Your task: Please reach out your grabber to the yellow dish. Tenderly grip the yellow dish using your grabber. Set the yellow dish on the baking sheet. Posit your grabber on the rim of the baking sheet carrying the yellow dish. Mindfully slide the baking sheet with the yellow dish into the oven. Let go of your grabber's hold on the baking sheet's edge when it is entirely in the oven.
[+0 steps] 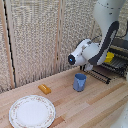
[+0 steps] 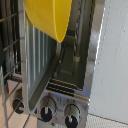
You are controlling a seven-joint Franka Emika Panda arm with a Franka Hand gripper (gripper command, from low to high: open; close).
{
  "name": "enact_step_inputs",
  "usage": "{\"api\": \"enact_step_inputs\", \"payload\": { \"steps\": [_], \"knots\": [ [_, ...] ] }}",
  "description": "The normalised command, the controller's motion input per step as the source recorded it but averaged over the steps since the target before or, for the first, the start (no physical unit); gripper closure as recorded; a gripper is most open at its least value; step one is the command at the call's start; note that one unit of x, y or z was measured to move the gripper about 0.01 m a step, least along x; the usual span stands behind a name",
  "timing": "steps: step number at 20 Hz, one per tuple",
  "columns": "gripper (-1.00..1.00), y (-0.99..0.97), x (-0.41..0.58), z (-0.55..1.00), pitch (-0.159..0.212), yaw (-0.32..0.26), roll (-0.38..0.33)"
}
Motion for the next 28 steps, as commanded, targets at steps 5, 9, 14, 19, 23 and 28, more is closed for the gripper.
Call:
{"api": "enact_step_inputs", "payload": {
  "steps": [5,9,14,19,23,28],
  "knots": [
    [-1.00,-0.53,0.089,0.00,0.044,0.040,-0.025],
    [-1.00,-0.12,0.166,-0.07,0.033,-0.062,-0.040],
    [-1.00,0.00,0.029,-0.07,-0.020,-0.066,0.014],
    [-1.00,-0.06,-0.015,0.02,-0.135,-0.059,0.173],
    [-1.00,-0.29,-0.004,0.18,-0.132,-0.037,0.308],
    [1.00,-0.24,0.022,0.17,-0.065,-0.010,0.289]
  ]
}}
